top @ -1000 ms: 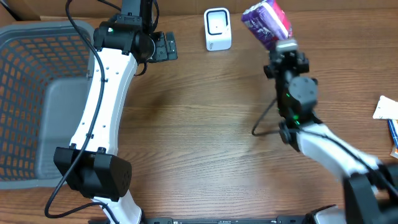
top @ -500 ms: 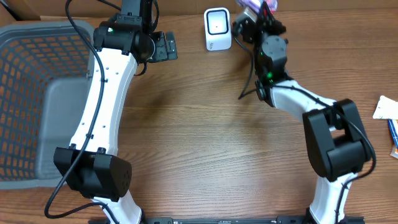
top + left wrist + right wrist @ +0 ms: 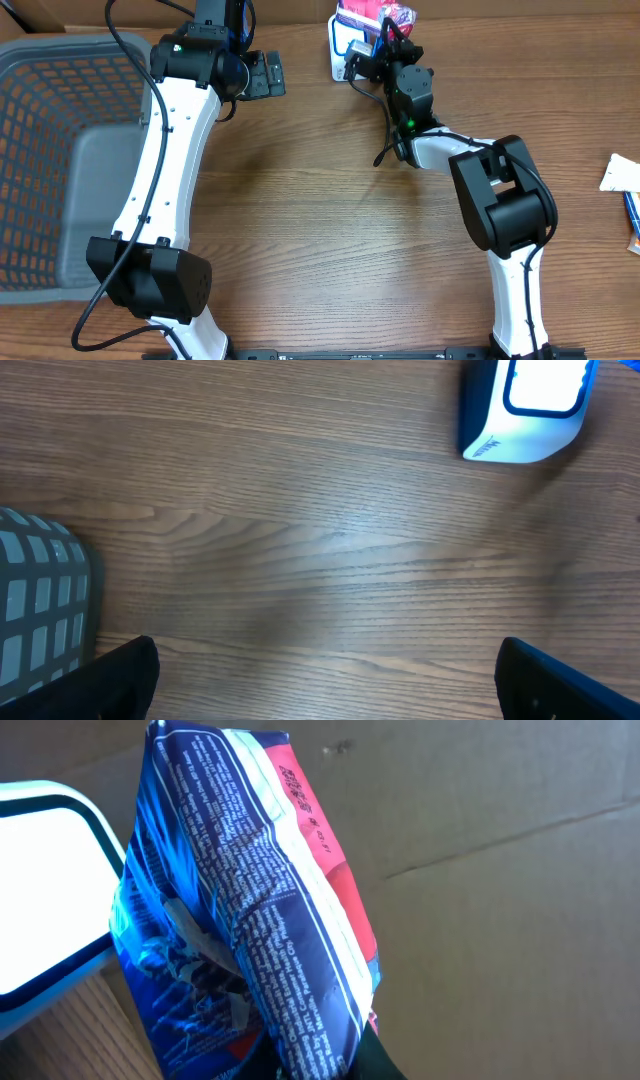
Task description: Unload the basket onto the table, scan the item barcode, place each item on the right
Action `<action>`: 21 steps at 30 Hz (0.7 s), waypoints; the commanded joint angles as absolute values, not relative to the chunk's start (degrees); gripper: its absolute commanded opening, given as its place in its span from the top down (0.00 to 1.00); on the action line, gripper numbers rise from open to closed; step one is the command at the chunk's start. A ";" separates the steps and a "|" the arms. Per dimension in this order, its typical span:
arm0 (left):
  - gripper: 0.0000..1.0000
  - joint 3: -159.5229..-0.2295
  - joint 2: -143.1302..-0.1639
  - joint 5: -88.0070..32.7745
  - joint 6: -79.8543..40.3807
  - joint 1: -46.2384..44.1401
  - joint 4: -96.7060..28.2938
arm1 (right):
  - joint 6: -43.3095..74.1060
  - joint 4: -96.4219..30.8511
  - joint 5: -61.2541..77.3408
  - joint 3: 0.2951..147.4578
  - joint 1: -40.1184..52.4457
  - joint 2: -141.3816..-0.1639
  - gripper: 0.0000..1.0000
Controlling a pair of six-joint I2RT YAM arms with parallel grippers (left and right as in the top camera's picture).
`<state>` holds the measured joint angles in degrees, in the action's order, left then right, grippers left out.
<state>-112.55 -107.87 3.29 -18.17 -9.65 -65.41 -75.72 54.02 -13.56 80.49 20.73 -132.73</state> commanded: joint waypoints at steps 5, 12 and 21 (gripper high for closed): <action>0.00 -113.51 -106.06 3.81 -17.76 -9.78 -65.45 | -76.31 54.11 -12.36 82.59 23.22 -132.79 0.96; 0.00 -113.51 -106.06 3.81 -17.76 -9.78 -65.45 | -72.82 46.48 -12.53 82.59 24.21 -132.79 0.96; 0.00 -113.51 -106.06 3.81 -17.76 -9.78 -65.45 | -74.43 39.64 -12.80 82.56 26.65 -132.79 0.96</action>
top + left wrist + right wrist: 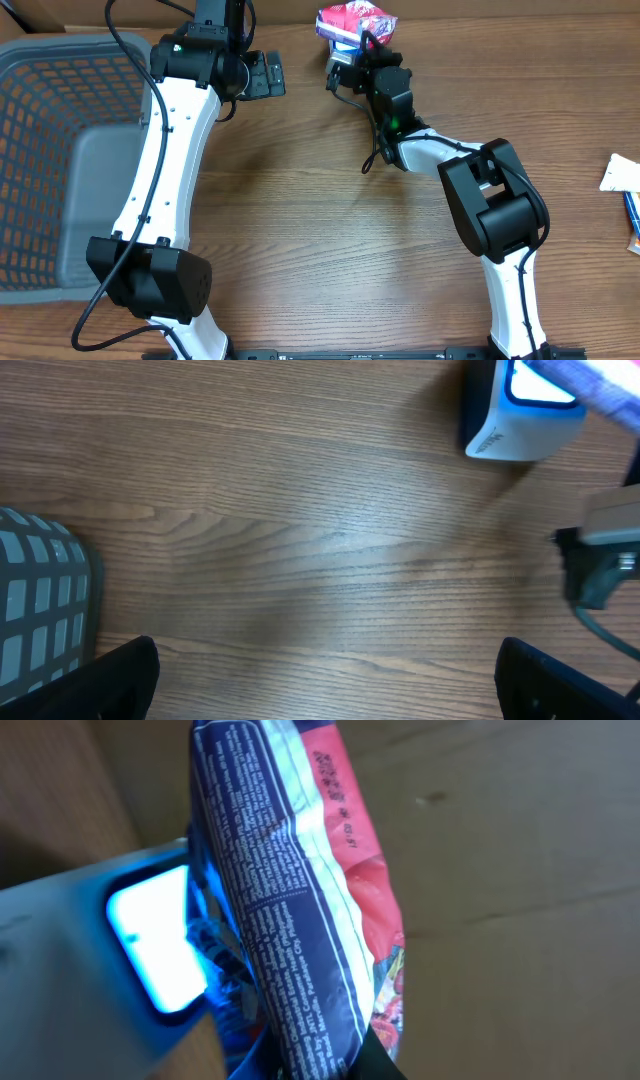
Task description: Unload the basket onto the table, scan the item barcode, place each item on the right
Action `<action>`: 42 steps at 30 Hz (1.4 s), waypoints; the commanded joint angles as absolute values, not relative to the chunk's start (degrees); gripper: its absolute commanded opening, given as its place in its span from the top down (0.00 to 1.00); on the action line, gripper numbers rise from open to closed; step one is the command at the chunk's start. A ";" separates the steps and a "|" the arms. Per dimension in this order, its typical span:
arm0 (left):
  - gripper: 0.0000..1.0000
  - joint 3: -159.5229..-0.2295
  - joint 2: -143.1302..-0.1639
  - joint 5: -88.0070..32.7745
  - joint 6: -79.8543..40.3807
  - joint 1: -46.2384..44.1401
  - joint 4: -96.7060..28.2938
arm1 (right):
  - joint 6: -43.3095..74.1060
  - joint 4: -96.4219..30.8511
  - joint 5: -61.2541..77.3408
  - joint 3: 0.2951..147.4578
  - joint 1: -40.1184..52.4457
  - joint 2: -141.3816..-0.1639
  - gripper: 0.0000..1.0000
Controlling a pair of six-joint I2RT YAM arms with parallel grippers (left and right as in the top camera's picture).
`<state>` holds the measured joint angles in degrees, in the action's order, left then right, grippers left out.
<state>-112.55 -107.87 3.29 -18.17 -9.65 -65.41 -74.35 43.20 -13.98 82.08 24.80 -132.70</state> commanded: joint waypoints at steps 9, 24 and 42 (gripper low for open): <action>0.00 -113.51 -106.06 3.81 -17.76 -9.78 -65.45 | -74.65 37.06 -18.35 82.56 28.08 -132.79 0.96; 0.00 -113.51 -106.06 3.81 -17.76 -9.78 -65.45 | -71.13 41.69 -33.23 82.56 26.81 -121.40 0.96; 0.00 -113.51 -106.06 3.81 -17.76 -9.76 -65.47 | 3.49 -39.68 -13.56 82.48 -20.08 -110.69 0.96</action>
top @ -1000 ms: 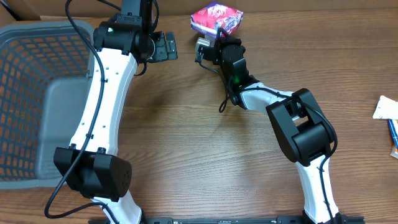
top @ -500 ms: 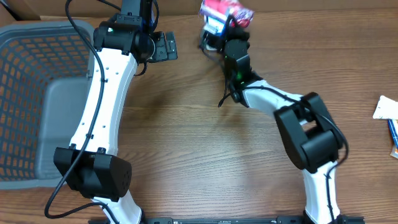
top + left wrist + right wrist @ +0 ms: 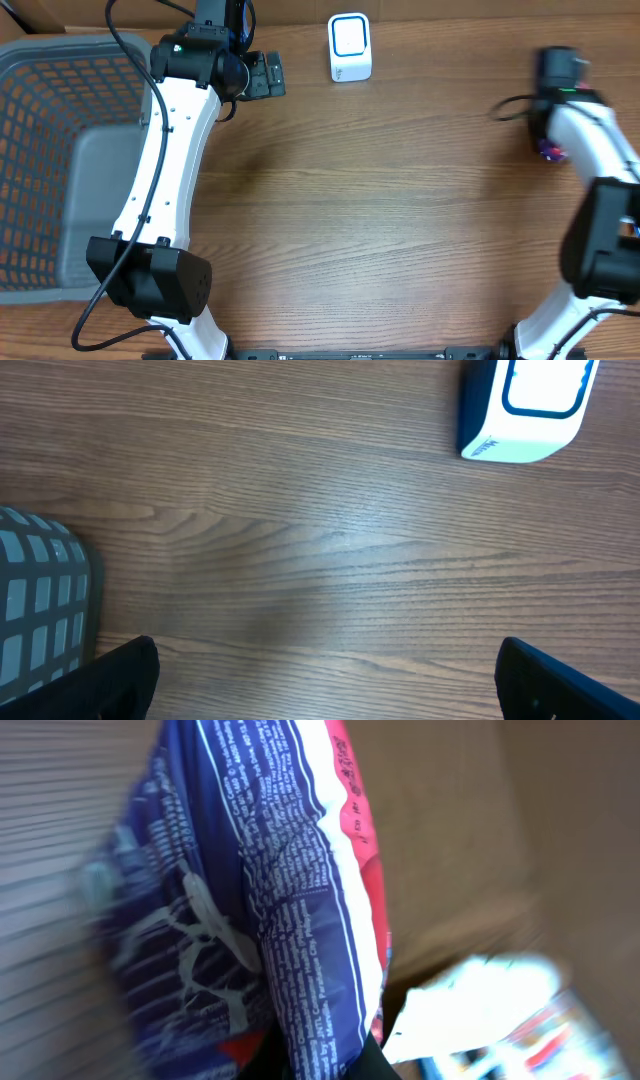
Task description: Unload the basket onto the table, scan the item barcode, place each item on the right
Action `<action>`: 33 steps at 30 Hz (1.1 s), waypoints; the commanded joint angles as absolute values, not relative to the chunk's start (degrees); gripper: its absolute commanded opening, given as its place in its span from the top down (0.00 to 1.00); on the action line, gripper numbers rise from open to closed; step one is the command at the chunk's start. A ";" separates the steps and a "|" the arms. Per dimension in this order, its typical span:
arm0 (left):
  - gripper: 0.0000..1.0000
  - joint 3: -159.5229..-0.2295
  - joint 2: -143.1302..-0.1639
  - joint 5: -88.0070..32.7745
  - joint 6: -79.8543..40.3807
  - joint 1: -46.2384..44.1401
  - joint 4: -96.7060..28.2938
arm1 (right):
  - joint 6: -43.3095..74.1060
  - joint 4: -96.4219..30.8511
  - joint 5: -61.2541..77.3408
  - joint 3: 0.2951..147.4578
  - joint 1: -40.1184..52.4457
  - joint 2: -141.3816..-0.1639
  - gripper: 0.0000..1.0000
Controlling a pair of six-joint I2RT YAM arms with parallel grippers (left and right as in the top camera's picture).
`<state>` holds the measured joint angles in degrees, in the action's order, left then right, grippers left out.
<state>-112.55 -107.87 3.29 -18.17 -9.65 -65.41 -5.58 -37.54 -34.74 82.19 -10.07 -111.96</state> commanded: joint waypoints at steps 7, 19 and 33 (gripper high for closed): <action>0.00 -113.51 -106.06 3.81 -17.76 -9.76 -65.45 | 6.26 -41.63 -2.33 82.56 -39.92 -110.67 0.93; 0.00 -113.51 -106.06 3.81 -17.78 -9.76 -65.43 | 6.28 -42.28 42.35 98.19 -45.36 -102.45 0.00; 0.00 -113.67 -103.46 13.65 -2.83 -10.17 -37.17 | 7.51 -27.86 42.09 119.72 -33.26 -85.69 0.00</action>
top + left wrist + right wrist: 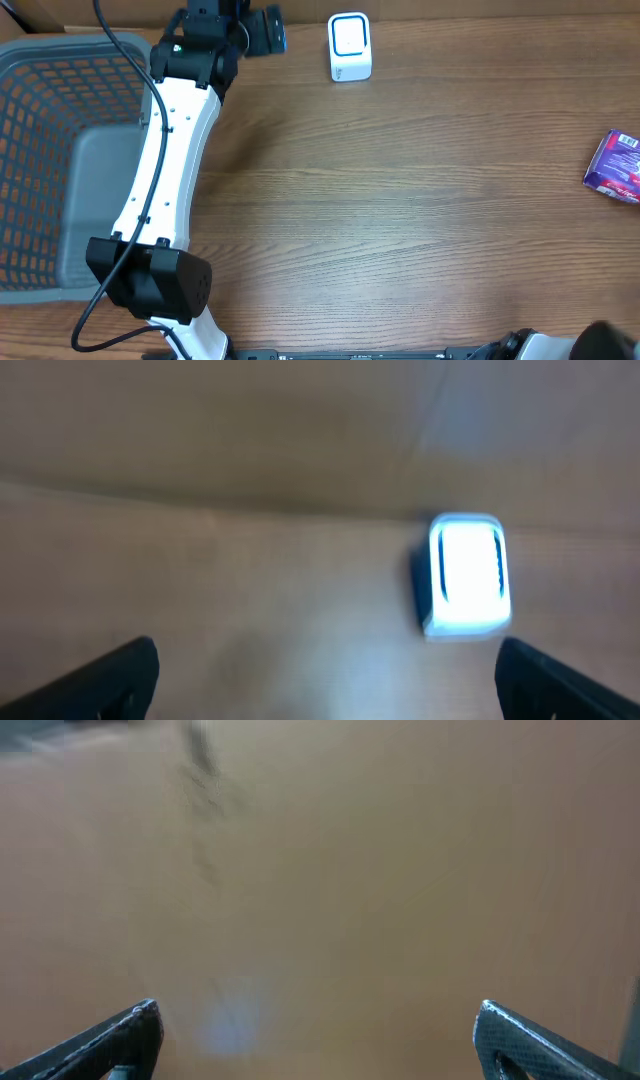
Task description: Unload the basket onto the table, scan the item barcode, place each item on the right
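Observation:
The snack packet [614,168], purple-blue with red, lies flat on the wooden table at the far right edge. The white scanner [350,46] stands at the back of the table with its window lit; the left wrist view also shows the scanner [468,574]. My left gripper [264,30] is raised to the left of the scanner and is open, with nothing in it [325,680]. My right gripper [320,1040] is open and empty over a blurred brown surface. It is out of the overhead view.
A grey mesh basket [40,110] fills the left side of the table, beside the left arm [165,150]. A brown cardboard wall runs along the back edge behind the scanner.
The right gripper has let go of the packet, which now lies at the table's right edge, and the right arm has left the overhead view. The left gripper has lifted and tilted toward the scanner.
My right gripper first held the packet next to the lit scanner, then over its window. Later it held the packet at the right side of the table. Now the packet lies there, free. The left gripper stayed open throughout.

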Action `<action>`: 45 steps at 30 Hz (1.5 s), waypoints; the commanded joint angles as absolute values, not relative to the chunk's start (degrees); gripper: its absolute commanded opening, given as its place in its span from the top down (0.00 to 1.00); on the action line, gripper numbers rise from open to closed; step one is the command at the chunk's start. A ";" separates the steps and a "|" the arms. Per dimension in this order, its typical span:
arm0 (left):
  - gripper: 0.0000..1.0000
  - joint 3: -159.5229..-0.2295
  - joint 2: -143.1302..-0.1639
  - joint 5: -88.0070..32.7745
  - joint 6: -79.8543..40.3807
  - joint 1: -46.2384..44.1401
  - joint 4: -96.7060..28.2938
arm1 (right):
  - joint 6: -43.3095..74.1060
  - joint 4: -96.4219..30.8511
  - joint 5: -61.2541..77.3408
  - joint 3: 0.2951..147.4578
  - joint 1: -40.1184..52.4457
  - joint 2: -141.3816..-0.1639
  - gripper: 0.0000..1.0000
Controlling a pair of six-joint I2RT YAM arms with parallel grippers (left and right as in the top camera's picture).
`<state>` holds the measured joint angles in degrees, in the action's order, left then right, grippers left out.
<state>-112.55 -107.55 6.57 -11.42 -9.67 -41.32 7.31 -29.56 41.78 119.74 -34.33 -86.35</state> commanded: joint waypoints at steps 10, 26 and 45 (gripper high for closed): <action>0.00 -114.28 -91.02 31.29 14.04 -10.20 -31.86 | 7.20 -18.57 40.84 119.09 -22.24 -84.29 0.00; 0.00 -91.72 -62.24 26.79 16.21 -9.06 -30.70 | -7.40 -18.85 17.82 83.99 -4.51 -63.70 0.00; 0.00 -65.82 -37.01 12.45 15.64 0.80 -10.17 | -7.60 -8.49 17.76 50.78 -2.72 -23.97 0.00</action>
<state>-66.30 -37.36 13.67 15.42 0.40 -10.26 -7.31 -7.20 18.65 52.14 -4.25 -25.47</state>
